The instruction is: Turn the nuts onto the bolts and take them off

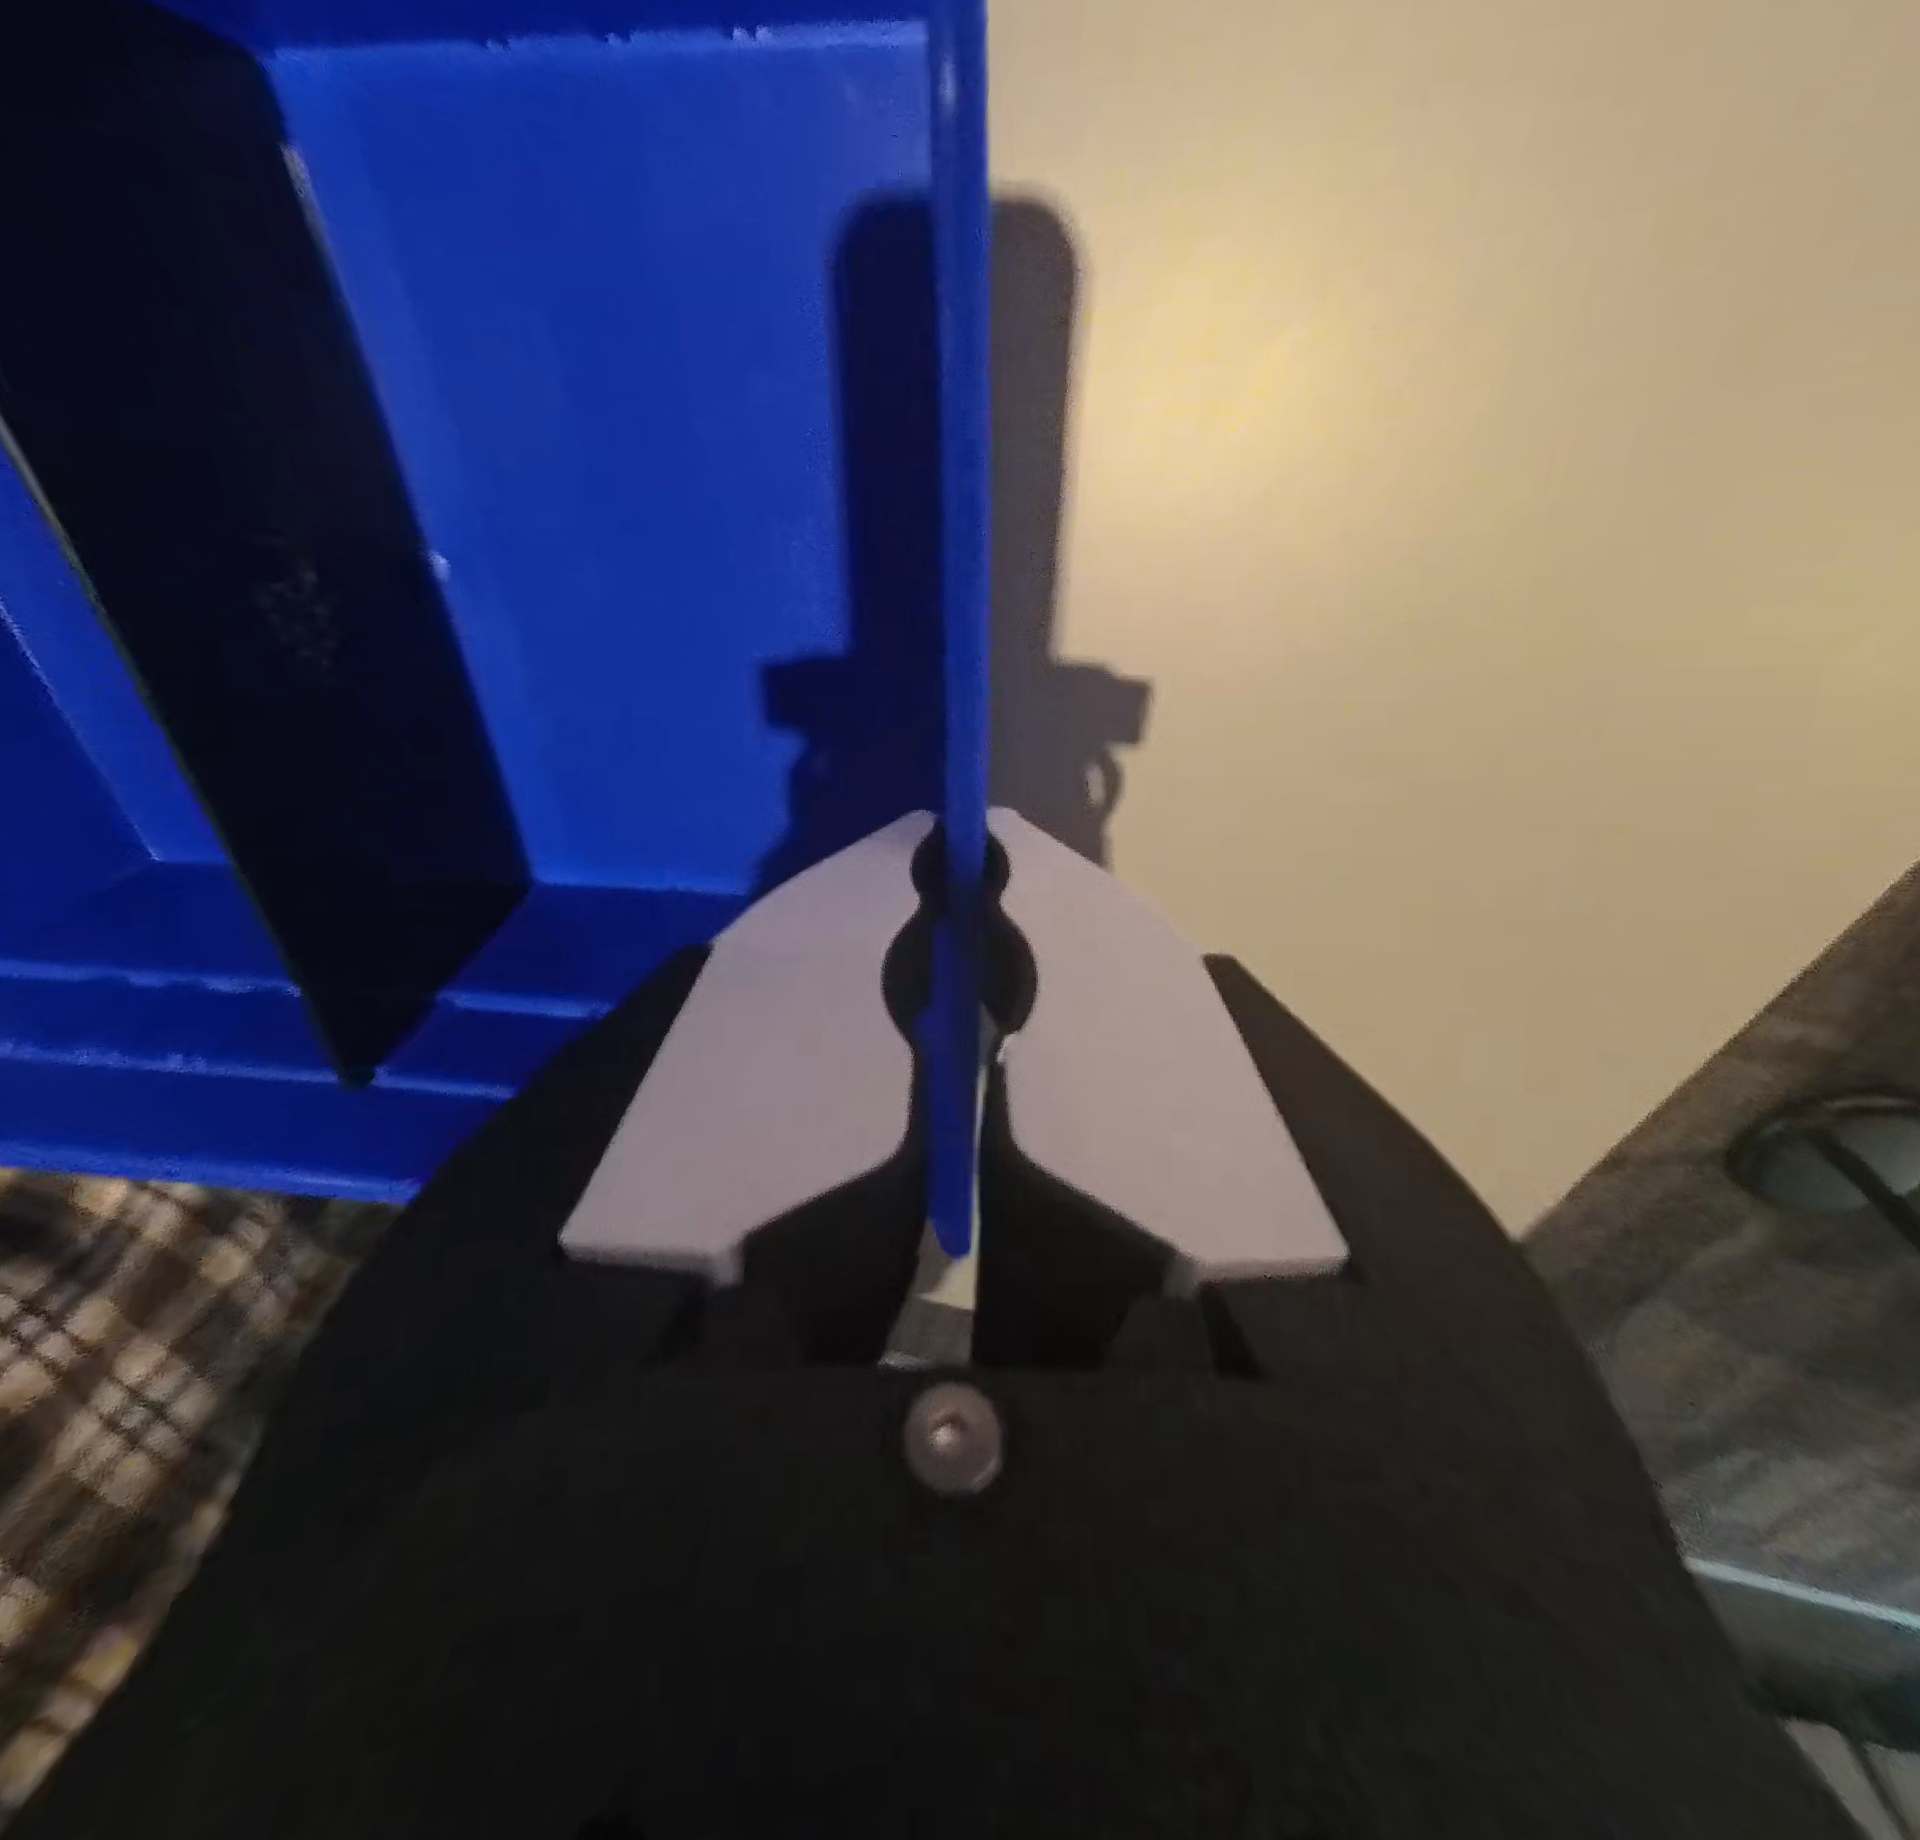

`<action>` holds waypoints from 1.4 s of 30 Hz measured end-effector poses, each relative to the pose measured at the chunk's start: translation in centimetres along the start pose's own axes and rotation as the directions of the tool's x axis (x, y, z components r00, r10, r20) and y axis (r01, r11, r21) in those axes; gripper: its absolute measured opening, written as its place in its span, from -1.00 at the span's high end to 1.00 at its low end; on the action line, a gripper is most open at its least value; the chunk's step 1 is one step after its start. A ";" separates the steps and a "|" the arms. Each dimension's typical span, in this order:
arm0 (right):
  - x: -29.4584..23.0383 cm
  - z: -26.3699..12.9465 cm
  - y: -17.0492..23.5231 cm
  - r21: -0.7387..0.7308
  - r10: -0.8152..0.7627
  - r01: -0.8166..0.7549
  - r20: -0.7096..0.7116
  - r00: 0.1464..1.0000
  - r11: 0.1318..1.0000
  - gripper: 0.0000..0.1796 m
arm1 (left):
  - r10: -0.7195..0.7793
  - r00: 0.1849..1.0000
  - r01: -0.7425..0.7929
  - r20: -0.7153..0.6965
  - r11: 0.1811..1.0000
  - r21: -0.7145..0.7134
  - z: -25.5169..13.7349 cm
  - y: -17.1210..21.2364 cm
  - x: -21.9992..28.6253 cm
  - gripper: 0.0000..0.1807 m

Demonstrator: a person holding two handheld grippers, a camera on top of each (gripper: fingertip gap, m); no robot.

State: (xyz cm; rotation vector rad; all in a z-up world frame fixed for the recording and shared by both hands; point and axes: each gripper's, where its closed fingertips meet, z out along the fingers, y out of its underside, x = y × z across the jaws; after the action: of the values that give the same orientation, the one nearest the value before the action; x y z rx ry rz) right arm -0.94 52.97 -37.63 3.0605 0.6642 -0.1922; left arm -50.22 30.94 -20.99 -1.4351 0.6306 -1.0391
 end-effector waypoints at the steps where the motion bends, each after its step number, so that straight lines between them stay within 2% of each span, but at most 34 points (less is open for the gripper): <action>1: 0.8 -0.1 -0.3 -0.015 -0.036 0.035 -0.020 0.999 0.999 0.96 | -0.015 1.000 0.015 0.004 1.000 0.008 0.0 0.0 -0.4 0.27; 3: 2.7 -0.3 -1.2 -0.046 -0.123 0.120 -0.068 0.990 0.992 0.96 | -0.041 0.999 0.041 0.002 0.999 0.029 0.2 -0.1 -1.0 0.27; 8: 6.8 -0.7 -5.0 -0.070 -0.303 0.299 -0.057 0.951 0.952 0.96 | -0.064 0.998 0.064 0.007 0.998 0.006 1.8 0.3 -2.2 0.27; 11: 8.8 -0.9 -7.6 -0.049 -0.351 0.348 -0.074 0.934 0.936 0.95 | -0.065 0.998 0.065 0.006 0.998 -0.021 3.1 0.5 -2.6 0.27; 13: 10.4 -1.5 -8.6 -0.048 -0.353 0.350 -0.163 0.921 0.936 0.90 | -0.062 0.998 0.062 0.000 0.998 -0.024 3.7 0.0 -2.7 0.25; 15: 11.7 -3.7 -9.5 0.011 -0.320 0.338 -0.297 0.900 0.941 0.72 | -0.043 0.999 0.043 0.002 0.999 -0.021 4.0 -0.8 -3.0 0.23; 17: 11.6 -7.0 -9.8 0.160 -0.199 0.279 -0.390 0.899 0.947 0.35 | -0.015 1.000 0.015 0.006 1.000 -0.006 4.0 -2.0 -3.2 0.22; 19: 10.5 -9.9 -8.3 0.299 -0.028 0.165 -0.414 0.910 0.940 -0.02 | 0.017 1.000 -0.017 0.007 1.000 0.008 4.1 -3.4 -3.3 0.20; 21: 8.4 -11.6 -5.6 0.405 0.107 0.052 -0.361 0.926 0.913 -0.10 | 0.053 0.999 -0.053 0.005 0.999 0.008 4.2 -4.7 -3.2 0.20; 23: 5.8 -12.4 -2.9 0.520 0.218 -0.057 -0.255 0.942 0.852 -0.07 | 0.089 0.996 -0.089 0.015 0.996 -0.003 4.4 -5.8 -3.2 0.19; 25: 2.9 -12.0 -0.3 0.586 0.287 -0.195 -0.067 0.956 0.786 -0.02 | 0.124 0.992 -0.124 0.020 0.992 -0.012 4.8 -7.0 -3.2 0.18; 27: 0.4 -10.6 2.3 0.579 0.336 -0.326 0.093 0.937 0.747 0.02 | 0.156 0.987 -0.156 0.022 0.988 -0.023 5.3 -8.1 -3.0 0.18; 31: -3.6 -7.7 5.1 0.486 0.384 -0.483 0.294 0.875 0.729 0.18 | 0.194 0.981 -0.194 -0.023 0.980 -0.041 6.7 -9.4 -1.9 0.16; 38: -4.9 -2.0 5.6 0.309 0.462 -0.519 0.241 0.854 0.797 0.24 | 0.199 0.976 -0.205 -0.087 0.977 -0.055 8.1 -9.1 -0.8 0.15; 39: -5.1 -1.2 5.5 0.280 0.460 -0.515 0.240 0.855 0.810 0.31 | 0.202 0.975 -0.207 -0.090 0.976 -0.060 8.1 -9.0 -0.9 0.15; 42: -4.5 0.4 5.8 0.225 0.436 -0.468 0.179 0.882 0.854 0.74 | 0.202 0.975 -0.209 -0.096 0.975 -0.078 8.0 -8.6 -1.0 0.15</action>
State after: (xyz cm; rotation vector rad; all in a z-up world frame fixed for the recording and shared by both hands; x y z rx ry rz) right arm -2.64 45.79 -37.59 3.3030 -0.1152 -0.4895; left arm -45.34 37.07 -12.17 -1.3725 0.8791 -0.9232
